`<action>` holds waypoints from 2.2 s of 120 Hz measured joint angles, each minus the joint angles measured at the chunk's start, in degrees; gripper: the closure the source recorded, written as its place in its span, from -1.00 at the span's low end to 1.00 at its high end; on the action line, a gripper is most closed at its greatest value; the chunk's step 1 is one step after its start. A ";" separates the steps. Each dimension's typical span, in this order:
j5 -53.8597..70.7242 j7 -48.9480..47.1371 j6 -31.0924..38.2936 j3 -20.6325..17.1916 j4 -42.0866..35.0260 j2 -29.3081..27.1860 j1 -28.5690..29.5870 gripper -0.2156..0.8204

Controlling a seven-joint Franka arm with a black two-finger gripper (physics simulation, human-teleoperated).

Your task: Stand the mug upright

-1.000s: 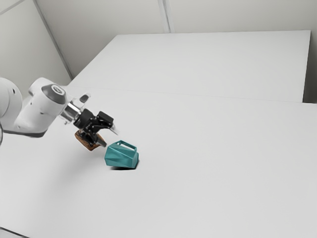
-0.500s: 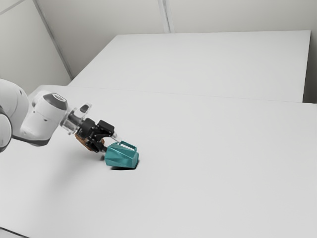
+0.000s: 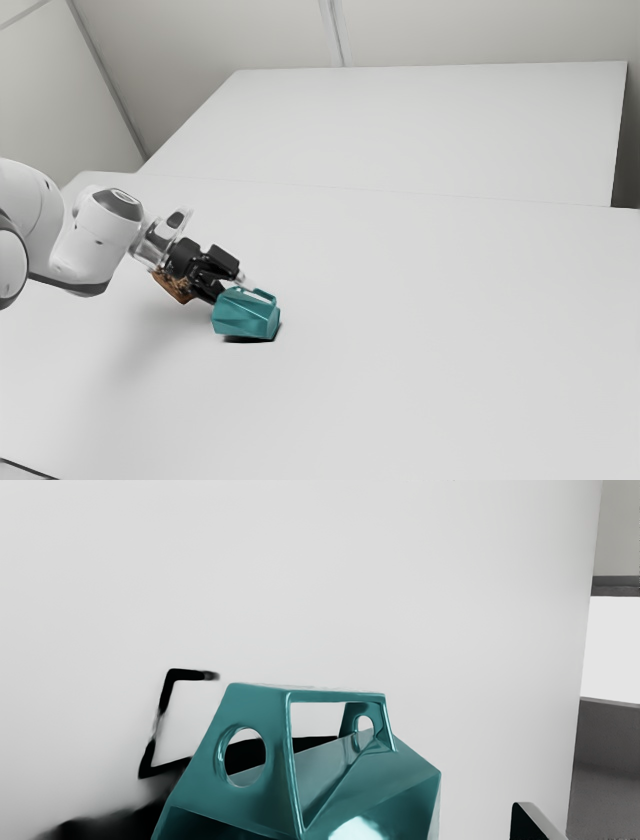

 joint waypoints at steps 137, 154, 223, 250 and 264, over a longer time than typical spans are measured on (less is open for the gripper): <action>12.17 0.06 4.69 0.20 2.62 -7.36 -9.48 0.93; 20.90 -1.60 7.90 0.49 3.81 -7.44 -12.89 0.93; 52.49 -8.46 19.30 -0.26 5.06 -7.10 -20.61 0.93; 56.50 -10.61 22.20 -0.51 5.15 -5.76 -20.91 0.93; 56.59 -11.48 23.56 -0.59 5.10 -4.02 -20.85 0.93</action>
